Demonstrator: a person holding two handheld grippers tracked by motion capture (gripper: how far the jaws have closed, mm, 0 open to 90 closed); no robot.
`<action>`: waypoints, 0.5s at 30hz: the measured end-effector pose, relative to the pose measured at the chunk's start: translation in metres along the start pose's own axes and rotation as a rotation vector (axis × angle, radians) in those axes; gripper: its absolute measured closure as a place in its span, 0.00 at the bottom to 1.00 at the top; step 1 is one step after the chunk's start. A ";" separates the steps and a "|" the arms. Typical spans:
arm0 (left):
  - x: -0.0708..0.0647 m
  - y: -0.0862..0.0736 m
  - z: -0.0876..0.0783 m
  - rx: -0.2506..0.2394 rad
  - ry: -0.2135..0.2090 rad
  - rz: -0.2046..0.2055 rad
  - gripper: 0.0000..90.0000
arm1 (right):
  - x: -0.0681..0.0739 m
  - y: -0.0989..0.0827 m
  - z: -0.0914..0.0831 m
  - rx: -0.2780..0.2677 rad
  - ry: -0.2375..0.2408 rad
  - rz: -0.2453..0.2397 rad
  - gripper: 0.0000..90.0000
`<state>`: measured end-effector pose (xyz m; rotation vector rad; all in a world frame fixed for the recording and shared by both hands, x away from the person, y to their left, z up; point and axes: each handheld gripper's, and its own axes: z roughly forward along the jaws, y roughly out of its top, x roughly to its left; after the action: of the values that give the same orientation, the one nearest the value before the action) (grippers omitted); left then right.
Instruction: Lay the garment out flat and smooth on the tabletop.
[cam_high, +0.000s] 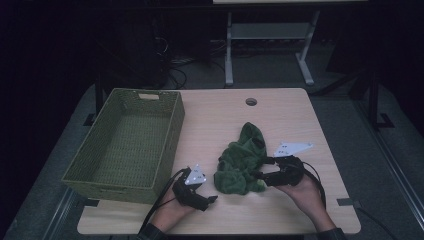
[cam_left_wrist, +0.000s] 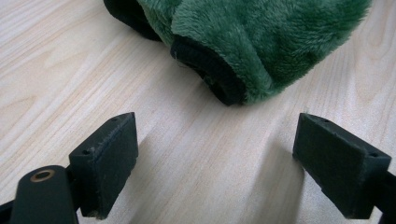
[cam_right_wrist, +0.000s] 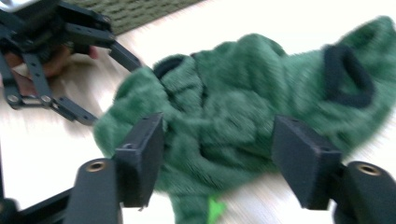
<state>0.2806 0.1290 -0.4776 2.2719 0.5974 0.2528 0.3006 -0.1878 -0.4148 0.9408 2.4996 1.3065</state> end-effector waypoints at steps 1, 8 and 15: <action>0.000 0.000 0.000 0.000 -0.001 0.001 0.15 | 0.002 0.002 0.003 -0.005 0.007 -0.001 0.43; 0.001 -0.001 -0.001 -0.005 -0.001 -0.003 0.18 | 0.016 0.016 0.023 0.005 0.070 -0.048 0.53; 0.001 -0.001 -0.001 -0.004 0.000 0.000 0.18 | 0.033 0.029 0.047 0.020 0.135 -0.088 0.64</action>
<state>0.2808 0.1308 -0.4773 2.2679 0.5964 0.2531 0.3076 -0.1240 -0.4157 0.7603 2.6258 1.3628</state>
